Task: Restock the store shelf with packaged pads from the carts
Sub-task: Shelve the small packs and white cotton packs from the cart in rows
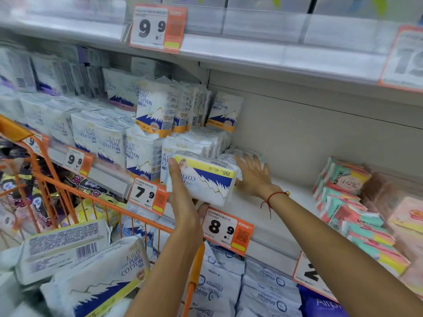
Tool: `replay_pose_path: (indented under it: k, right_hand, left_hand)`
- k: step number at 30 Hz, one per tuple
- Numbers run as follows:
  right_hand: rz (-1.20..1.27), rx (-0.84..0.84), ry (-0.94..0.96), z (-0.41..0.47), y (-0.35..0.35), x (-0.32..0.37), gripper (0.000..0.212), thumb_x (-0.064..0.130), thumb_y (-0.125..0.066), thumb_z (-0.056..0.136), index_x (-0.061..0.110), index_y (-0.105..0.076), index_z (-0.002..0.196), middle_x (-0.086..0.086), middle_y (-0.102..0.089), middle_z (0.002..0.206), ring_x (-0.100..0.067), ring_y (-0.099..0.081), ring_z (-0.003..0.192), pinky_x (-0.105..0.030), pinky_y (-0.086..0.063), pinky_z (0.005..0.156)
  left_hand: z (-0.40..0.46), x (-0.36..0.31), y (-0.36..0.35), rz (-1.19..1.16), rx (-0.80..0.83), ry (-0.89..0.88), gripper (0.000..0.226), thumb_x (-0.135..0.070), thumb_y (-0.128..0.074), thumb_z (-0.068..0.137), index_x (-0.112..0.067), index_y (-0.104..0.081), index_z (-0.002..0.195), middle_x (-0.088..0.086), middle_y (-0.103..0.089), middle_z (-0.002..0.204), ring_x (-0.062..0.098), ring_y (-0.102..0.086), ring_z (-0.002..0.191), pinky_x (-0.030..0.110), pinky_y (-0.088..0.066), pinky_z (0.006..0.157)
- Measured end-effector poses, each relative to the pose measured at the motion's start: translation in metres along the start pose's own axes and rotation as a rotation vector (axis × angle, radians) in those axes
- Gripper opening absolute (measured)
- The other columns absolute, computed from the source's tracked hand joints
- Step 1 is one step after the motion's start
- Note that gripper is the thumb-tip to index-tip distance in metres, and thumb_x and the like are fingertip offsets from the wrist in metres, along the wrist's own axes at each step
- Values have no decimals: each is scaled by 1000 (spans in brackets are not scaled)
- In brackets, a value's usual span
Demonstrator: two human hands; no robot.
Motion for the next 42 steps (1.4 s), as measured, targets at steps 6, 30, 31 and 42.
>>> replay_pose_path:
  k: [6, 30, 31, 42]
  right_hand:
    - [1084, -220, 34, -74, 78, 26, 47, 47, -34, 99, 29, -37, 142, 5, -42, 143, -10, -37, 131, -27, -35, 100]
    - [1014, -217, -150, -97, 38, -40, 55, 24, -81, 72, 20, -51, 118, -2, -61, 108, -17, -57, 102, -25, -43, 74]
    - [924, -220, -118, -96, 36, -35, 61, 23, -79, 73, 24, -47, 125, -2, -59, 113, -19, -56, 107, -29, -45, 80]
    - [335, -240, 102, -96, 33, 4, 55, 0, -51, 84, 25, -50, 133, -2, -49, 131, -24, -44, 123, -37, -39, 98]
  left_hand:
    - [-4, -2, -10, 68, 81, 41, 61, -70, -50, 79, -27, -59, 122, 3, -71, 109, 16, -69, 95, 27, -59, 65]
    - [-6, -5, -31, 837, 193, -452, 35, -6, -57, 91, -15, -44, 123, -3, -46, 132, 15, -48, 123, 33, -46, 97]
    - [-3, -2, -31, 919, 200, -466, 29, -6, -55, 92, -17, -48, 119, -2, -47, 133, 17, -46, 128, 36, -46, 99]
    - [-26, -3, -65, 1760, 272, -900, 31, -25, -41, 97, -30, -59, 122, -6, -55, 126, 19, -43, 117, 35, -37, 91]
Point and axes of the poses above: each hand's wrist, its own z-axis towards the middle knuckle, its own y-axis out of the back of the hand, x = y × z, the point moved 9 cm from there along z, towards the middle knuckle
